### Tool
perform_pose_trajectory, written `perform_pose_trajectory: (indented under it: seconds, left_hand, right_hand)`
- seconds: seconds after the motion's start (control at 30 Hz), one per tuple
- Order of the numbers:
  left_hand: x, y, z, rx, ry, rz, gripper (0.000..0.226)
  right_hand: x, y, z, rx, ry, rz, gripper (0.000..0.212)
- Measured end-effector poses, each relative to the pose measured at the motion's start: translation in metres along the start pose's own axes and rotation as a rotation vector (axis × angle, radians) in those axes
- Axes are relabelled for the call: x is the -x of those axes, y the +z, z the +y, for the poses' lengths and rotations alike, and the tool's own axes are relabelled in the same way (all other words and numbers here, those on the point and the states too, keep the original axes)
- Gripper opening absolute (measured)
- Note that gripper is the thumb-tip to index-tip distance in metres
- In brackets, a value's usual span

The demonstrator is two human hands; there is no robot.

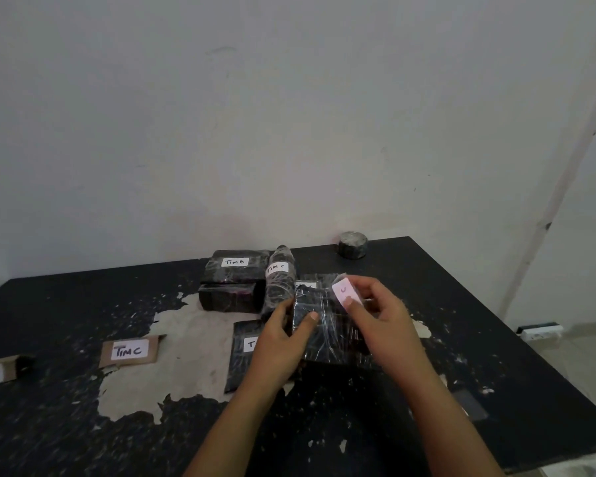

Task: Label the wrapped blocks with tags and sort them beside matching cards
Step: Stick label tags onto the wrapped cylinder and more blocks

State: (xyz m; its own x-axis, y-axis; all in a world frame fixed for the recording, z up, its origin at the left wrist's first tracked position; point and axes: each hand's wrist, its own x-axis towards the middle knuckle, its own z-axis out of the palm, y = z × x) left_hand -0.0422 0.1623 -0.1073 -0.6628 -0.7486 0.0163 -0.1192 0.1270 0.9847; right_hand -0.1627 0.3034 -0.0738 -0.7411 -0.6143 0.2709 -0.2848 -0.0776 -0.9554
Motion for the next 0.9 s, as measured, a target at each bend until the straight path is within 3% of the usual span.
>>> perform_pose_trajectory:
  seconds: [0.17,0.4,0.6,0.9]
  left_hand:
    - [-0.003,-0.006,0.001,0.035,-0.042,0.001,0.082]
    - [0.004,-0.008,0.015,0.060,-0.107,-0.017,0.064]
    - [0.013,-0.005,0.028,0.096,-0.136,-0.037,0.059]
    - [0.011,-0.002,0.024,0.117,-0.182,-0.052,0.062]
  right_hand:
    - [-0.004,0.008,0.018,0.465,-0.278,-0.004,0.056]
    - [-0.001,0.017,0.027,0.937,-0.614,0.100,0.063]
    - [0.004,0.022,0.030,1.009,-0.730,0.203,0.073]
    - [0.009,0.018,0.035,0.966,-0.786,0.286,0.068]
